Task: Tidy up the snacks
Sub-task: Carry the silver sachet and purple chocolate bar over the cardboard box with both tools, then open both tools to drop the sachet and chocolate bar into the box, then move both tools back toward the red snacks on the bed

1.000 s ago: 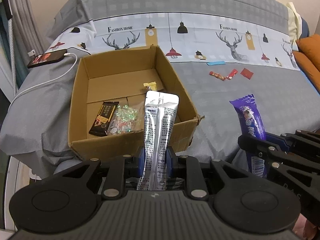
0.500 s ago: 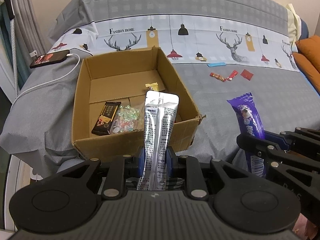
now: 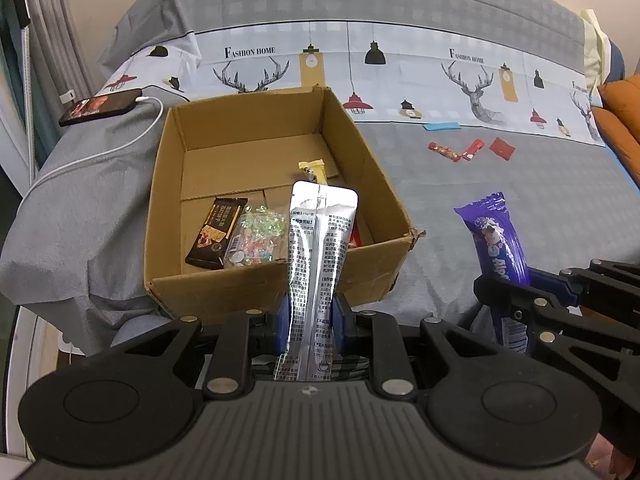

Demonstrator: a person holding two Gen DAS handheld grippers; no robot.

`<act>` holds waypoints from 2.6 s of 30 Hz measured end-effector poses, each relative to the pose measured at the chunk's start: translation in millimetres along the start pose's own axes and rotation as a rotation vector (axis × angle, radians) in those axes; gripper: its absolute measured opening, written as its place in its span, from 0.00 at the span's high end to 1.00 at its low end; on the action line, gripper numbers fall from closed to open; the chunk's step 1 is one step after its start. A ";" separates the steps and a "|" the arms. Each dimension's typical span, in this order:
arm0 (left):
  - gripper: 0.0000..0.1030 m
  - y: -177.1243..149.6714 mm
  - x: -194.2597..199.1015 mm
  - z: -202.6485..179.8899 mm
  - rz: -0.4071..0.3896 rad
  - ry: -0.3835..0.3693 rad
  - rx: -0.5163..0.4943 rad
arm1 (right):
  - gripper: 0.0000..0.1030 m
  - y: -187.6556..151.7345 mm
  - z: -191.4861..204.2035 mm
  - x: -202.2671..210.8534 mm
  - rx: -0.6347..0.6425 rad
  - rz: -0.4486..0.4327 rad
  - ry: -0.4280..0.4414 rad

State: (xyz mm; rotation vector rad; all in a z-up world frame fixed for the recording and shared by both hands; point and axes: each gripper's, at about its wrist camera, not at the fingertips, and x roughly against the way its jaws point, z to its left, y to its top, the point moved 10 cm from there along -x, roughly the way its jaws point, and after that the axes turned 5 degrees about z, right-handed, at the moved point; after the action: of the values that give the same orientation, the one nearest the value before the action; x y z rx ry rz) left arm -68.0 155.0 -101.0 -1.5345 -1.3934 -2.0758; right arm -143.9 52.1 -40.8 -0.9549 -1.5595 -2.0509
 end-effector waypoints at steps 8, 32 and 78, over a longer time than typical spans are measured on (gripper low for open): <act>0.77 18.5 -13.1 28.7 -0.003 0.017 0.053 | 0.83 10.4 0.7 -15.3 0.034 0.014 -0.016; 0.76 90.9 -84.7 93.4 0.041 0.095 0.122 | 0.83 69.5 -2.2 -124.3 -0.010 0.104 0.031; 0.01 63.8 -96.7 108.3 0.069 0.220 0.170 | 0.06 67.0 7.5 -163.2 -0.045 0.192 0.031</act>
State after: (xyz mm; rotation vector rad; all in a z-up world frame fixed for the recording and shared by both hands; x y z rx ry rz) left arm 83.7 171.4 -144.4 -1.2296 -1.3744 -1.9608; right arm 15.6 23.7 -110.9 -1.0413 -1.3551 -1.9642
